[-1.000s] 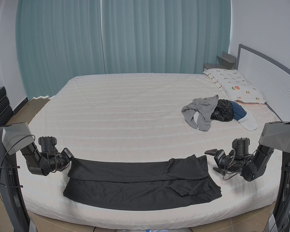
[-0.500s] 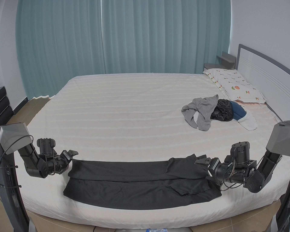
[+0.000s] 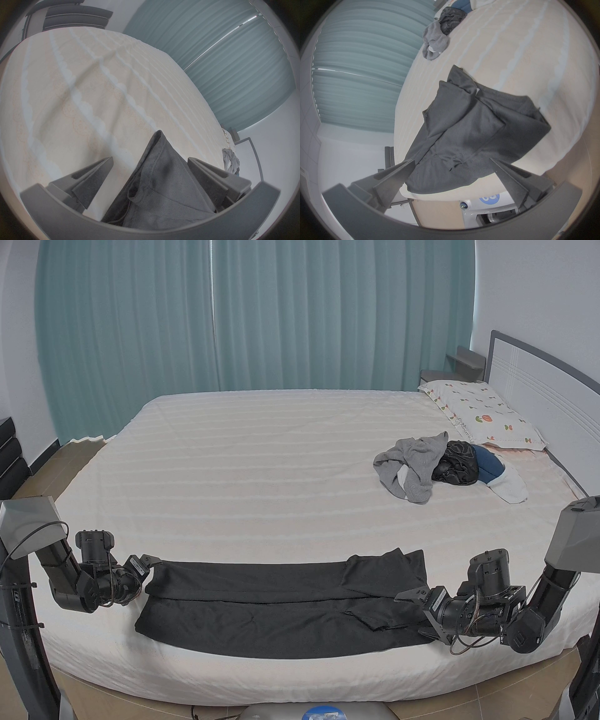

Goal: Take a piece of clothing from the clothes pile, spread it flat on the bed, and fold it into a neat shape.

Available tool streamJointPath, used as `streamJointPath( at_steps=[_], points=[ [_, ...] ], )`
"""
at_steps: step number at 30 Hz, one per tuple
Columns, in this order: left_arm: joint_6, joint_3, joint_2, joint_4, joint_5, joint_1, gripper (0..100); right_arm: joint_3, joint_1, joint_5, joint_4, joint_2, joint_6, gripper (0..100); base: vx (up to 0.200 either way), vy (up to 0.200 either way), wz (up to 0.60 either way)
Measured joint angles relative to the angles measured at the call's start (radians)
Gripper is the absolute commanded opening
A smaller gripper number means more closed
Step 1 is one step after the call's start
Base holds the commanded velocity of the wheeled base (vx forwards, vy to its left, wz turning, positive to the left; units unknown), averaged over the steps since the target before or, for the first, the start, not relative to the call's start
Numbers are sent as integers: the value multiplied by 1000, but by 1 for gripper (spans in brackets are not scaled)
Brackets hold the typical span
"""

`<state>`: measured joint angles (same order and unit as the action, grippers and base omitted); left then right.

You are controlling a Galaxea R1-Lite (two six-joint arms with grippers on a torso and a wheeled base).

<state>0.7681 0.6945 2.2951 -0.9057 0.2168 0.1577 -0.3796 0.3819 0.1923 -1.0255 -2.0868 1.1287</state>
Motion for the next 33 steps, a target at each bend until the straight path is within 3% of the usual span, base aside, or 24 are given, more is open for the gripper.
streamJointPath(
  at_steps=[10,22,23,33],
  points=[
    [2,-1,0,-2,0,0,100,-12,28,-10,-4,-35,27,100,0,0,0],
    [1,-1,1,-5,0,0,100,-52,57,-69,-14,-80,50,100,0,0,0],
    [1,-1,1,-5,0,0,100,-54,57,-77,-14,-82,51,0,0,0,0],
    [2,-1,1,-5,0,0,100,-49,58,-93,-10,-78,51,0,0,0,0]
  ],
)
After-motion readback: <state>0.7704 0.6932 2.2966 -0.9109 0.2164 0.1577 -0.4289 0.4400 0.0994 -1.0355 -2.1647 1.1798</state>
